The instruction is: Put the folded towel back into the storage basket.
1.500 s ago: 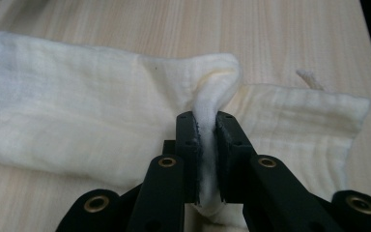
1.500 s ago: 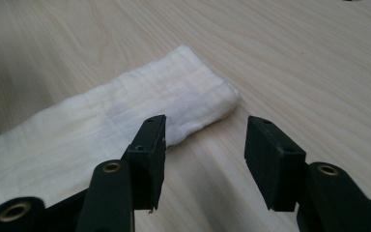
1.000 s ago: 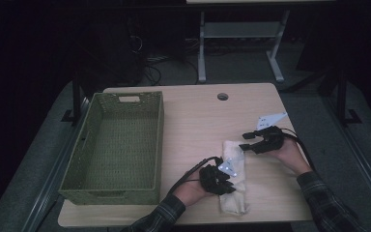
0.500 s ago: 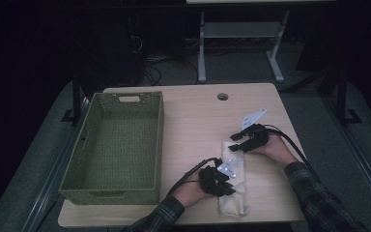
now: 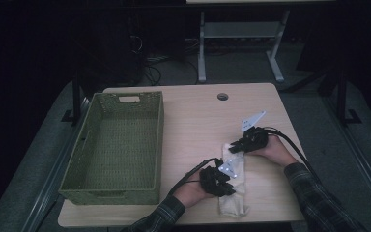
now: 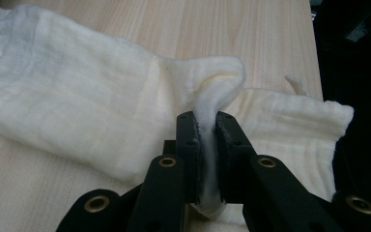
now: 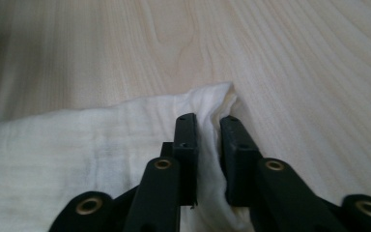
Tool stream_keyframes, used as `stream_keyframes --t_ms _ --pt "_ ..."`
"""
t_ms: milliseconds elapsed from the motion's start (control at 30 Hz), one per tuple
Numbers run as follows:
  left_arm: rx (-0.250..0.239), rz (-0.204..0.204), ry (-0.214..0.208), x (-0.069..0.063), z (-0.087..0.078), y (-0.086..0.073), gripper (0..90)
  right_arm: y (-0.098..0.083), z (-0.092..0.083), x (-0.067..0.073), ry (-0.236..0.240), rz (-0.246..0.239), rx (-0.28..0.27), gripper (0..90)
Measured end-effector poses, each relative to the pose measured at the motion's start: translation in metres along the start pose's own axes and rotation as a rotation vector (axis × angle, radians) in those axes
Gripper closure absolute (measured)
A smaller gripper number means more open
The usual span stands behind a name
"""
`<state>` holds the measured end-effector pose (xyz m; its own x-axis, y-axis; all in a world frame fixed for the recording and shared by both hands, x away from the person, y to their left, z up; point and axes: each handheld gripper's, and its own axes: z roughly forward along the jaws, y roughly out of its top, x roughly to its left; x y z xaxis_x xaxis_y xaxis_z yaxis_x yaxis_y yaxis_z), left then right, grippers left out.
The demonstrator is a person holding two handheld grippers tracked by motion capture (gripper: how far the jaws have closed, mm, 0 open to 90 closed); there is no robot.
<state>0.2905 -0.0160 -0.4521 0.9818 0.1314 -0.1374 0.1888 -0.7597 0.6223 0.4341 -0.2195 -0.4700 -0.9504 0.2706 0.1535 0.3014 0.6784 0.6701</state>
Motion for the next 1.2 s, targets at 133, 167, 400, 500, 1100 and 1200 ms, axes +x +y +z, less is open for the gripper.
stream_keyframes --t_ms 133,167,400,500,1100,1200 --pt "-0.008 -0.002 -0.004 0.001 -0.001 0.001 81.1 0.001 0.0 0.0 0.006 0.009 0.007 82.7" --pt "-0.014 -0.006 -0.006 0.001 -0.002 0.001 81.2 0.001 0.0 0.001 -0.001 0.005 0.012 83.0" --pt "-0.054 -0.032 -0.004 0.002 -0.011 0.004 81.3 0.007 -0.004 0.003 -0.011 -0.008 0.021 84.0" --pt "-0.079 -0.036 0.016 0.004 -0.019 0.007 81.3 0.01 -0.009 0.005 -0.001 -0.011 0.008 84.0" --pt "-0.127 -0.033 0.172 0.01 -0.077 0.039 81.4 0.056 -0.041 0.023 0.049 -0.085 -0.06 84.1" --pt "-0.154 -0.043 0.173 0.013 -0.091 0.042 81.5 0.065 -0.044 0.025 0.052 -0.107 -0.08 84.1"
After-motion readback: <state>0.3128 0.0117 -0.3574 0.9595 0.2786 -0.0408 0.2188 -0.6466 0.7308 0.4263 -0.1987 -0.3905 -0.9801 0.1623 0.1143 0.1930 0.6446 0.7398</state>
